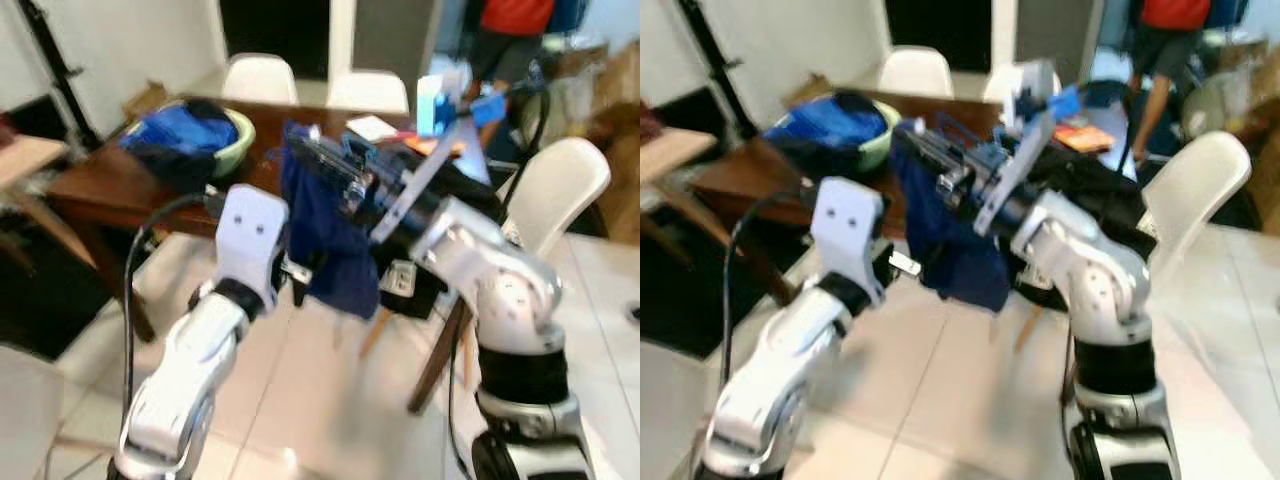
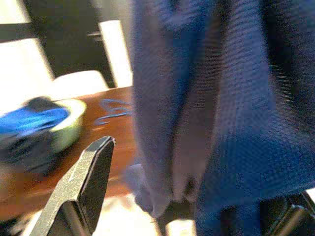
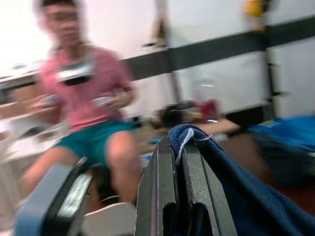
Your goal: Hang hanger
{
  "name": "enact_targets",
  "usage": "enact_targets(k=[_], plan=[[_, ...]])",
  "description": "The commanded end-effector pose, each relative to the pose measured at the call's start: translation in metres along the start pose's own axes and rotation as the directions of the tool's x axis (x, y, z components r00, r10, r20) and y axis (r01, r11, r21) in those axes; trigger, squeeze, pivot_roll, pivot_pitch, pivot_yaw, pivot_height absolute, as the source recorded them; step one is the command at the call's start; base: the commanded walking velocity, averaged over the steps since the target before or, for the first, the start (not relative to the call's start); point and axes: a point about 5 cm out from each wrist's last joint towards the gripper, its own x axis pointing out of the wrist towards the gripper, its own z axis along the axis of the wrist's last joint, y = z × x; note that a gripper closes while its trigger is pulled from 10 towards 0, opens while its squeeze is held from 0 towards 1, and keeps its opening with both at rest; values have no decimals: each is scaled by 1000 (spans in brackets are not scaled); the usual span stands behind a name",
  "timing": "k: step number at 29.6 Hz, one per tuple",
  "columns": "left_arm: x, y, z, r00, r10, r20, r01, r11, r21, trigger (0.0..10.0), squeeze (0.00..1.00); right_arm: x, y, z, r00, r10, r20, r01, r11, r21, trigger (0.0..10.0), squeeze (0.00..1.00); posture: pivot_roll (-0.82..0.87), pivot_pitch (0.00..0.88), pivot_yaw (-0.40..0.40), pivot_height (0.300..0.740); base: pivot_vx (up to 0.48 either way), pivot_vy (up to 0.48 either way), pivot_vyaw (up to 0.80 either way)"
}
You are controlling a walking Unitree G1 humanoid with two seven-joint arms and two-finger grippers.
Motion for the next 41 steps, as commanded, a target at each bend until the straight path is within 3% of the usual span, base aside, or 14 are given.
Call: enact_targets(k=[1,3,5,6,7,10,22,26,32,35,36,38,39,41], plan=[[1,6,1,1000,26,1,-26,1000,-15,10000,0,-5,1,4,1000,29,10,-29,1000,-11,0,0,36,34,8,740,0,0,0],[2,20,10,998,45,35,-42,994,-97,10000,0,-14,-1,9,999,42,-2,-42,998,-44,0,0,31,35,10,740,0,0,0],[3,31,18,997,44,66,-36,993,-108,10000,0,-17,-5,11,1000,22,-13,-23,998,-66,0,0,31,35,10,740,0,0,0],[4,44,26,994,62,87,-55,994,-89,10000,0,-19,-13,13,999,-48,-26,45,996,-82,0,0,36,36,9,740,0,0,0],[4,44,26,994,62,87,-55,994,-89,10000,0,-19,-13,13,999,-48,-26,45,996,-82,0,0,36,36,9,740,0,0,0],[5,64,30,991,101,87,-101,995,-8,10000,0,-20,-33,14,974,-222,-48,217,972,-94,0,0,36,36,9,740,0,0,0],[5,34,11,1000,8,21,-7,999,-40,10000,0,-27,-31,-6,960,-246,-133,234,967,-97,0,0,21,41,14,740,0,0,-667],[7,21,3,999,-36,-7,36,999,-29,10000,0,-25,-25,-23,943,-255,-214,231,964,-129,0,0,20,41,14,740,0,0,-800],[6,17,-4,996,-80,-48,84,992,92,10000,0,-20,-17,-34,941,-230,-248,209,972,-108,0,0,21,44,17,740,0,0,-800],[1,25,-10,976,-183,-118,206,949,239,10000,0,-16,-4,-33,961,-143,-236,128,988,-81,0,0,18,47,19,740,0,0,-669],[-1,28,-11,963,-225,-146,257,928,268,10000,0,-15,-1,-32,965,-123,-232,107,991,-77,0,0,18,47,19,740,0,0,-406],[-1,28,-11,963,-225,-146,257,928,268,10000,0,-15,-1,-32,965,-123,-232,107,991,-77,0,0,18,47,19,740,0,0,-406],[-5,33,-10,948,-265,-174,307,907,288,10000,0,-15,0,-32,967,-107,-230,92,993,-75,0,0,17,46,17,740,0,0,0],[-17,41,-10,877,-394,-275,472,814,338,10000,0,-14,3,-31,970,-91,-224,76,994,-72,0,0,20,45,16,740,0,0,0]])
